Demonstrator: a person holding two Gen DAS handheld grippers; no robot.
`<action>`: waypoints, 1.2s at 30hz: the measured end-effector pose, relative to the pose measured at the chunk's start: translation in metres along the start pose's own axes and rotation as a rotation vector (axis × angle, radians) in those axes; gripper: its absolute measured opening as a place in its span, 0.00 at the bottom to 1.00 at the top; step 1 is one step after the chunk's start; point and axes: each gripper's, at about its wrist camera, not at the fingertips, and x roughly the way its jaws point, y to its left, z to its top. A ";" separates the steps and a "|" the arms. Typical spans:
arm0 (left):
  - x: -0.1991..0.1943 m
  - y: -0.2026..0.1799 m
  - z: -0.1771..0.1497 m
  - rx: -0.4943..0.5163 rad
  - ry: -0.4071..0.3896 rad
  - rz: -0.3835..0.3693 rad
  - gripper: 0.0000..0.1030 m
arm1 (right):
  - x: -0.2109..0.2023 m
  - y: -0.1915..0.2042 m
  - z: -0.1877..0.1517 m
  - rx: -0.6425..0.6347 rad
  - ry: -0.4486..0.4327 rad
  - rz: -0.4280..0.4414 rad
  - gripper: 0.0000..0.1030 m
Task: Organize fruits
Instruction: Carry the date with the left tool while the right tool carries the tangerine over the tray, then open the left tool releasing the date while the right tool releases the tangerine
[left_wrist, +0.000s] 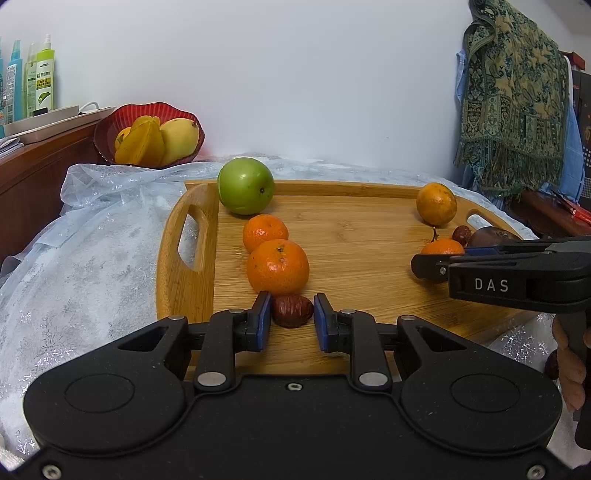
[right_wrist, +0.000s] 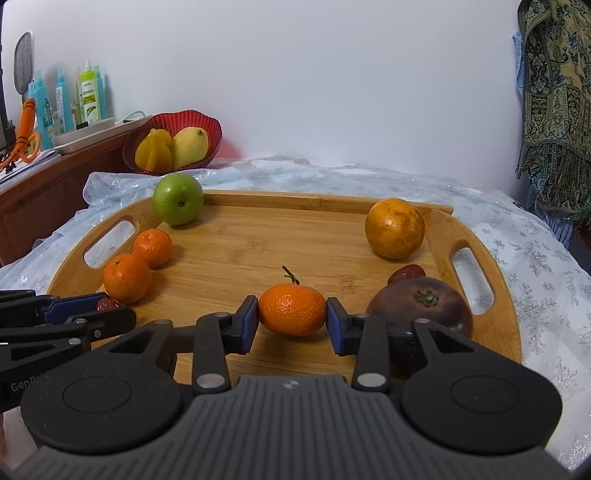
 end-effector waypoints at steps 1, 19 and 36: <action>0.000 0.000 0.000 0.000 0.000 0.000 0.23 | 0.000 0.000 0.000 0.000 0.002 0.000 0.43; -0.001 -0.001 -0.001 0.007 -0.001 0.000 0.23 | 0.000 0.000 -0.002 0.009 0.002 -0.003 0.46; -0.004 -0.003 -0.004 0.029 -0.005 -0.003 0.34 | -0.002 -0.002 -0.005 0.032 0.001 -0.001 0.46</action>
